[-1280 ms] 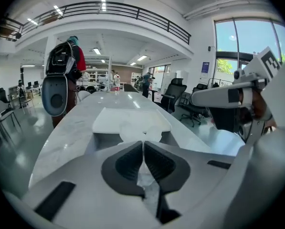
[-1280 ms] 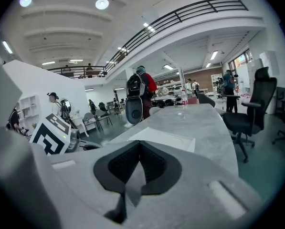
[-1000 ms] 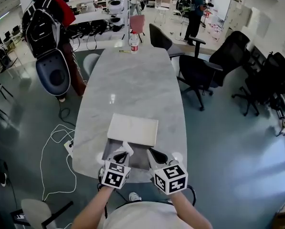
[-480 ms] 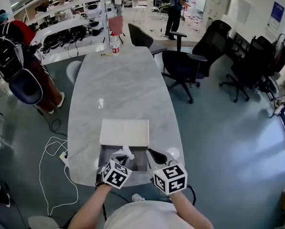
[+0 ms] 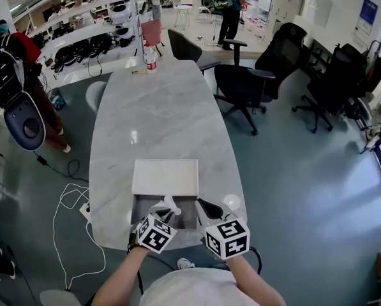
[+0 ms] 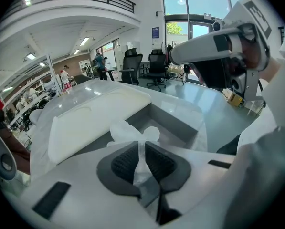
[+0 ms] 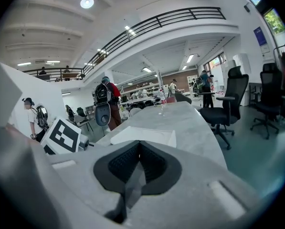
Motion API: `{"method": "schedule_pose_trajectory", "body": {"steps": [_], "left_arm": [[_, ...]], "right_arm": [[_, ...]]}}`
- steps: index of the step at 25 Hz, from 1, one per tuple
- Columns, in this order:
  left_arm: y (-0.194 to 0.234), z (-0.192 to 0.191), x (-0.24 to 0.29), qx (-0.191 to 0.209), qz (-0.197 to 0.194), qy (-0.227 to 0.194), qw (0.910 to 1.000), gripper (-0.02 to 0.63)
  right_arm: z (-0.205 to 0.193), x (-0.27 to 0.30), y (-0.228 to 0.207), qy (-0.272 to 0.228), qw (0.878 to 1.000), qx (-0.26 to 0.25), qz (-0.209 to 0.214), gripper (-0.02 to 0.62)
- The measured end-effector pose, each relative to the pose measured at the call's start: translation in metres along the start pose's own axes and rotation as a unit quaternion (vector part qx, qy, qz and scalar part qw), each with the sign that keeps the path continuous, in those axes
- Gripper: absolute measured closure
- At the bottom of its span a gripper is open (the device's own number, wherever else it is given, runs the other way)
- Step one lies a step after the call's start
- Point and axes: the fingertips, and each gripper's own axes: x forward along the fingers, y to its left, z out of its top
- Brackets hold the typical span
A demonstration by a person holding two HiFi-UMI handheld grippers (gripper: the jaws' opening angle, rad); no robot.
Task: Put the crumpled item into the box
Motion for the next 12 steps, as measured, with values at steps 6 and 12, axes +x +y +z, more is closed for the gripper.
{"method": "schedule_pose_trajectory", "body": {"steps": [6, 12], "left_arm": [[-0.005, 0.0, -0.003, -0.02, -0.001, -0.012, 0.9997, 0.588], [-0.014, -0.001, -0.008, -0.052, 0.006, -0.01, 0.9986, 0.586]], "right_arm": [[-0.006, 0.0, 0.002, 0.005, 1.0, -0.004, 0.012, 0.591], [-0.006, -0.011, 0.003, 0.008, 0.999, -0.008, 0.031, 0.591]]}}
